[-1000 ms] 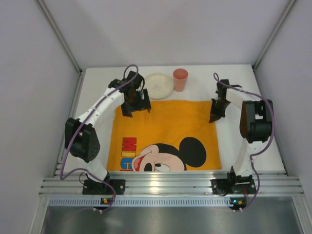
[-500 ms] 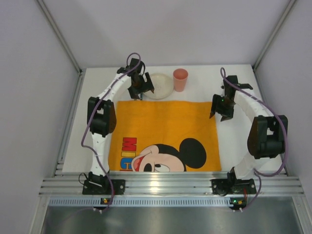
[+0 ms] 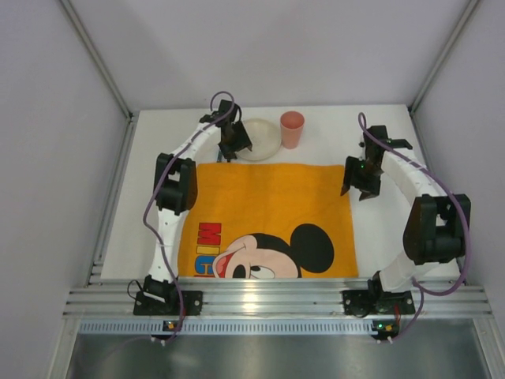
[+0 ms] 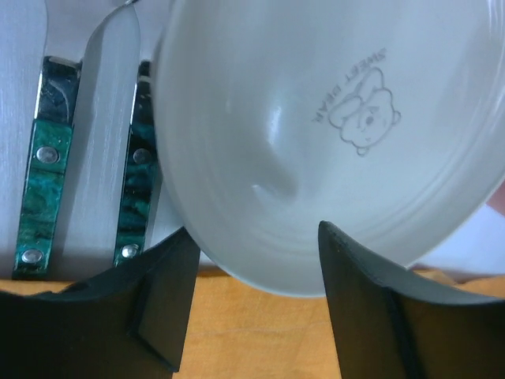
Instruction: Set the dinner table for one person
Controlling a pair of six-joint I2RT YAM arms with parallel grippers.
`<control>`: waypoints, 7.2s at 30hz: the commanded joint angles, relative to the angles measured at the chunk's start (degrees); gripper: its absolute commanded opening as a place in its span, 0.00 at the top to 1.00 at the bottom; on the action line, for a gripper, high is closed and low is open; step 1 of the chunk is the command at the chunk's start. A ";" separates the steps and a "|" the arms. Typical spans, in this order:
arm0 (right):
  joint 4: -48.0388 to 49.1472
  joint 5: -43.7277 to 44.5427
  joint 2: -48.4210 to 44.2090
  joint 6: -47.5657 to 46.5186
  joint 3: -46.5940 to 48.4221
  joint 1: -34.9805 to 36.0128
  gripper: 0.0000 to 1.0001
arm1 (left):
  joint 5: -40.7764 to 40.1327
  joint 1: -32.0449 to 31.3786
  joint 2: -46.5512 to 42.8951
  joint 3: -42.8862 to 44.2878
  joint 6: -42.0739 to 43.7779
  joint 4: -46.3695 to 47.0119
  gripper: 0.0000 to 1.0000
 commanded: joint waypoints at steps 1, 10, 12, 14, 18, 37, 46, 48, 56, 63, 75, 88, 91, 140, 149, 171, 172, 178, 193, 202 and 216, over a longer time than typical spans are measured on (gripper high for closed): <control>-0.60 0.81 -2.46 -1.11 -0.92 -0.50 0.38 | -1.22 0.14 1.83 2.17 -1.35 3.92 0.36; -0.52 0.02 -2.46 -0.84 1.17 -0.32 0.39 | 1.85 0.40 2.20 6.21 -0.74 6.29 1.00; 0.36 -1.64 -3.08 -0.93 2.50 -0.06 0.39 | 0.81 0.49 -0.08 5.42 0.58 6.29 1.00; 2.20 -3.31 -4.13 -0.76 5.04 0.12 0.39 | -0.08 0.75 -4.12 3.76 1.80 5.94 1.00; 6.16 -6.74 -5.19 1.26 11.10 0.47 0.39 | -0.43 1.37 -12.21 -0.72 5.06 6.21 1.00; 0.45 9.16 26.35 3.90 50.13 1.09 0.38 | 14.07 -4.69 -53.35 -53.86 12.54 9.89 1.00; 2.91 10.66 33.04 4.34 53.22 1.35 0.41 | 13.72 -7.34 -54.15 -62.78 13.06 12.19 1.00; 2.91 11.09 33.83 4.52 52.95 1.61 0.44 | 13.37 -7.42 -52.66 -62.87 13.76 11.40 1.00; 3.53 12.24 35.24 4.78 50.58 2.75 0.73 | 8.72 -7.51 -50.80 -64.01 15.79 8.67 0.19; 3.97 13.03 33.22 4.34 50.58 3.11 1.00 | 7.04 -7.51 -51.25 -61.65 16.49 6.56 0.15; 2.30 11.10 11.98 1.97 38.48 4.86 1.00 | 1.95 -7.16 -49.58 -54.27 17.63 7.00 0.13; 5.28 9.78 3.16 3.73 11.21 9.43 1.00 | 1.94 0.92 -39.04 -37.13 19.04 3.92 0.15; 6.95 11.44 4.56 3.55 10.59 9.70 1.00 | 1.51 1.54 -36.32 -33.88 19.30 3.66 0.16; -4.55 16.11 -5.37 -1.37 14.36 7.68 0.32 | -10.98 7.16 5.61 3.56 22.41 4.36 1.00; -9.56 20.32 -5.98 -1.47 22.71 8.38 0.30 | -2.80 12.09 -5.80 6.02 11.48 12.45 1.00; 7.66 -23.62 7.46 6.19 33.96 21.11 0.26 | 12.66 -0.12 -34.28 -24.29 -8.47 20.88 1.00; 8.01 -23.62 7.90 6.27 34.23 21.65 0.26 | 12.66 -0.91 -34.28 -24.37 -8.56 20.88 1.00; 9.77 -22.40 10.19 7.68 33.18 25.34 0.28 | 12.22 -5.14 -34.81 -24.20 -9.52 21.94 1.00; 15.21 -16.42 8.88 10.23 22.55 27.89 0.49 | 15.30 -7.95 -35.78 -24.81 -13.83 25.90 1.00; 16.53 -14.22 6.76 11.02 20.43 27.98 0.69 | 16.00 -8.39 -37.54 -28.86 -14.71 27.30 1.00; 17.85 -12.37 5.27 12.08 19.38 28.07 0.74 | 15.56 -9.27 -39.21 -32.19 -14.80 27.48 1.00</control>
